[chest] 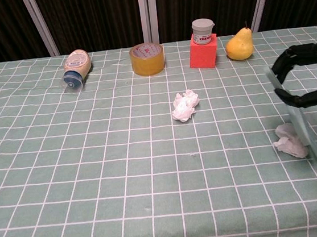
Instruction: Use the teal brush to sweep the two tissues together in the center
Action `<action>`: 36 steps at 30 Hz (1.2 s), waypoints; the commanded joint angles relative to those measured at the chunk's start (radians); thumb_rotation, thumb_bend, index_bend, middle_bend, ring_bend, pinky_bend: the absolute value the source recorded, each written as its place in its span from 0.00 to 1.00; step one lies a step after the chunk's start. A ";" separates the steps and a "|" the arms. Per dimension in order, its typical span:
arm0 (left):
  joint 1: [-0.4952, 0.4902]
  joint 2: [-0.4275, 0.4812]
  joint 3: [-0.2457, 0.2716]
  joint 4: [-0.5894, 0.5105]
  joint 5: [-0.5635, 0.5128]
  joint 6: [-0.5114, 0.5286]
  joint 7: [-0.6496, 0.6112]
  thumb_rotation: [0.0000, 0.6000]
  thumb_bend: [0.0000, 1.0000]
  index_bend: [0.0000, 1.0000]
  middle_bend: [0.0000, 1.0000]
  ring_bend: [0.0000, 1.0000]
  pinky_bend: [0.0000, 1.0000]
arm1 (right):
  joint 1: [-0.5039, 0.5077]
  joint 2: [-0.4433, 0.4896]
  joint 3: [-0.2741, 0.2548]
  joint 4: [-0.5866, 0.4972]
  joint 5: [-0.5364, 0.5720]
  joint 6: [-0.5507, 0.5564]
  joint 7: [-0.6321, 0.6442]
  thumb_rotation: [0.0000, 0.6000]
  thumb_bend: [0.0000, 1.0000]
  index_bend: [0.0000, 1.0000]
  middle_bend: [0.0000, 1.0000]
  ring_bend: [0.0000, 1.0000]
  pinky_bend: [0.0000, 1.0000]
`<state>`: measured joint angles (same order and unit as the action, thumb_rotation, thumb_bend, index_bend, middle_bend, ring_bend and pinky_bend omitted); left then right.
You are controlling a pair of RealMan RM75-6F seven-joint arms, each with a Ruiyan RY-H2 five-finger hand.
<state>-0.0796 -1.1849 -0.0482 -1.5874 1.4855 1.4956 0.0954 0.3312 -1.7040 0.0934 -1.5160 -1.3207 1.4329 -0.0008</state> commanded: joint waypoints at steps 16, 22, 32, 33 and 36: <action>0.009 -0.001 0.004 0.015 -0.006 0.005 -0.024 1.00 0.00 0.11 0.10 0.01 0.04 | 0.275 -0.293 0.272 0.372 0.046 -0.173 -0.030 1.00 0.45 0.58 0.55 0.21 0.04; 0.013 0.004 0.004 0.015 -0.001 0.016 -0.028 1.00 0.00 0.11 0.10 0.01 0.04 | 0.254 -0.176 0.250 0.217 -0.006 -0.157 -0.016 1.00 0.45 0.58 0.55 0.21 0.01; 0.004 0.008 0.005 -0.004 0.013 0.012 -0.009 1.00 0.00 0.11 0.10 0.01 0.04 | 0.117 0.008 0.098 -0.134 -0.042 -0.098 -0.125 1.00 0.45 0.56 0.55 0.21 0.00; 0.003 0.008 0.004 -0.005 0.014 0.012 -0.008 1.00 0.00 0.11 0.10 0.01 0.04 | 0.110 -0.009 0.084 -0.128 -0.050 -0.086 -0.133 1.00 0.45 0.56 0.55 0.21 0.00; 0.000 0.011 0.004 -0.007 0.016 0.009 -0.008 1.00 0.00 0.11 0.10 0.01 0.04 | 0.106 -0.075 0.074 -0.077 -0.050 -0.074 -0.137 1.00 0.45 0.56 0.55 0.21 0.00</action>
<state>-0.0789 -1.1747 -0.0445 -1.5939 1.5009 1.5050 0.0874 0.4510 -1.7334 0.1771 -1.6336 -1.3628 1.3423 -0.1242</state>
